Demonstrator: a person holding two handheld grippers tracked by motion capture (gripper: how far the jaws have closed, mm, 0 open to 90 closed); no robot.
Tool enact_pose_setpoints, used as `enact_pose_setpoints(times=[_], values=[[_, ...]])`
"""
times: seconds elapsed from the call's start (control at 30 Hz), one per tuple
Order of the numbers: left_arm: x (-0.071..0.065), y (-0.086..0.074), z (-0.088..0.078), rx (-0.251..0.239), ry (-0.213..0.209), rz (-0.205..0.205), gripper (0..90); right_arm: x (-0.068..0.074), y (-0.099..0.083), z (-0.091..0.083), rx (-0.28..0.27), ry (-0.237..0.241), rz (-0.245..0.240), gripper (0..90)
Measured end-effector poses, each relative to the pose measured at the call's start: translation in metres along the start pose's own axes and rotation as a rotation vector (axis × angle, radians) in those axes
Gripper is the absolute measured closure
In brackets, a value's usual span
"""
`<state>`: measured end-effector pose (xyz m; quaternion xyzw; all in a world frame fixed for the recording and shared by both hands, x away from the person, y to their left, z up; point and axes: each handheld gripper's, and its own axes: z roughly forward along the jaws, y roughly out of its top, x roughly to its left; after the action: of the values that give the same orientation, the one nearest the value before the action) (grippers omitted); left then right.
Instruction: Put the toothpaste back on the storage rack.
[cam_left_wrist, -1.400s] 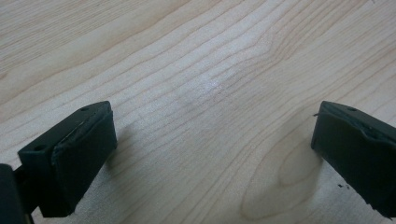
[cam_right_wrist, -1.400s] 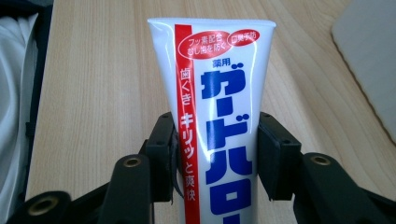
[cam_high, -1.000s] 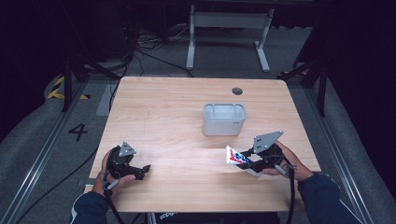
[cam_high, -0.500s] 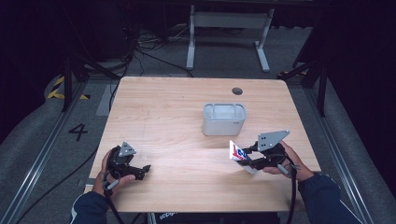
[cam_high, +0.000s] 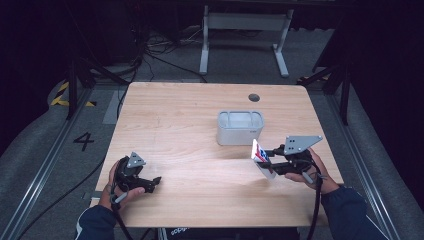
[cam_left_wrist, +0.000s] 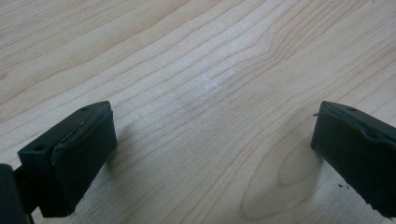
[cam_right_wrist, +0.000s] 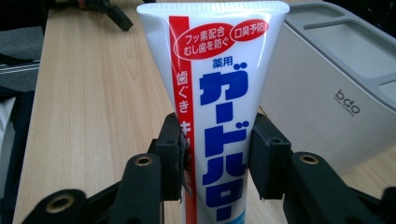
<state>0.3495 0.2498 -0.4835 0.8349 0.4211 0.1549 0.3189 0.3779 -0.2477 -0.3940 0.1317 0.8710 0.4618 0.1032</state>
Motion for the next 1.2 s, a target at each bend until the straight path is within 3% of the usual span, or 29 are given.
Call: enact_pose_setpoints(times=[0.53, 1.2], values=[[0.0, 0.0, 0.0, 0.001, 0.0, 0.002, 0.6, -0.001, 0.012, -0.013, -0.076, -0.078, 0.009, 61.5], [0.0, 0.0, 0.0, 0.0, 0.003, 0.001, 0.6, -0.006, 0.037, -0.02, -0.171, -0.142, 0.016, 61.6]])
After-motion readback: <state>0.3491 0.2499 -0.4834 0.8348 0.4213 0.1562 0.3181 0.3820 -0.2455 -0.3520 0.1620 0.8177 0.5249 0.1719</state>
